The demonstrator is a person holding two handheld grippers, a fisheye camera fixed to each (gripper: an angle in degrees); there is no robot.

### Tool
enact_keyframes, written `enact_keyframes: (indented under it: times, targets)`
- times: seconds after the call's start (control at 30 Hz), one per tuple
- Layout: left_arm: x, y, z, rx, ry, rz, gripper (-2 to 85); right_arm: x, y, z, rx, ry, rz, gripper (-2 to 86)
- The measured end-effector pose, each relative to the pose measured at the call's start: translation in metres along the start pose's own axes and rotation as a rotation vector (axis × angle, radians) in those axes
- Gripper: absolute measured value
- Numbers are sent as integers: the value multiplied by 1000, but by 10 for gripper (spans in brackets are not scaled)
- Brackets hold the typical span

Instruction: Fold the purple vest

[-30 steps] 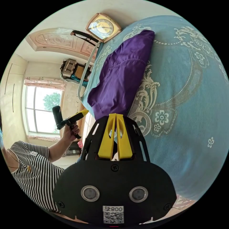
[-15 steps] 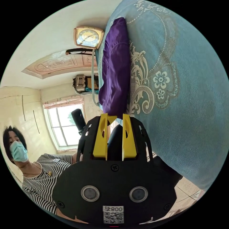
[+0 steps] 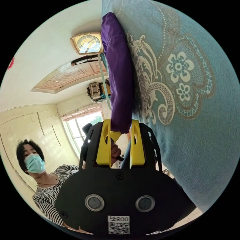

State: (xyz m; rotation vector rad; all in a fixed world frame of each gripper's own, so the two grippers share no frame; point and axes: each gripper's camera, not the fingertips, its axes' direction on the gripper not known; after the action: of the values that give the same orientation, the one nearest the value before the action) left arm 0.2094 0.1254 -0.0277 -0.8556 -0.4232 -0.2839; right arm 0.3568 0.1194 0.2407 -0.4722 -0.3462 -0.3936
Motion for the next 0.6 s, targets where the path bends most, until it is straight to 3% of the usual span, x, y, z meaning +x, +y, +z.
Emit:
enact_keyframes:
  times: [0.33,0.6]
  targets:
    - [-21,58,-60,57,13,-51,26,-25,21,-14,-4,67,-47,61]
    - [-117,142,-102,363,442,-470,114,-64,52,-45,20,31,-118,51]
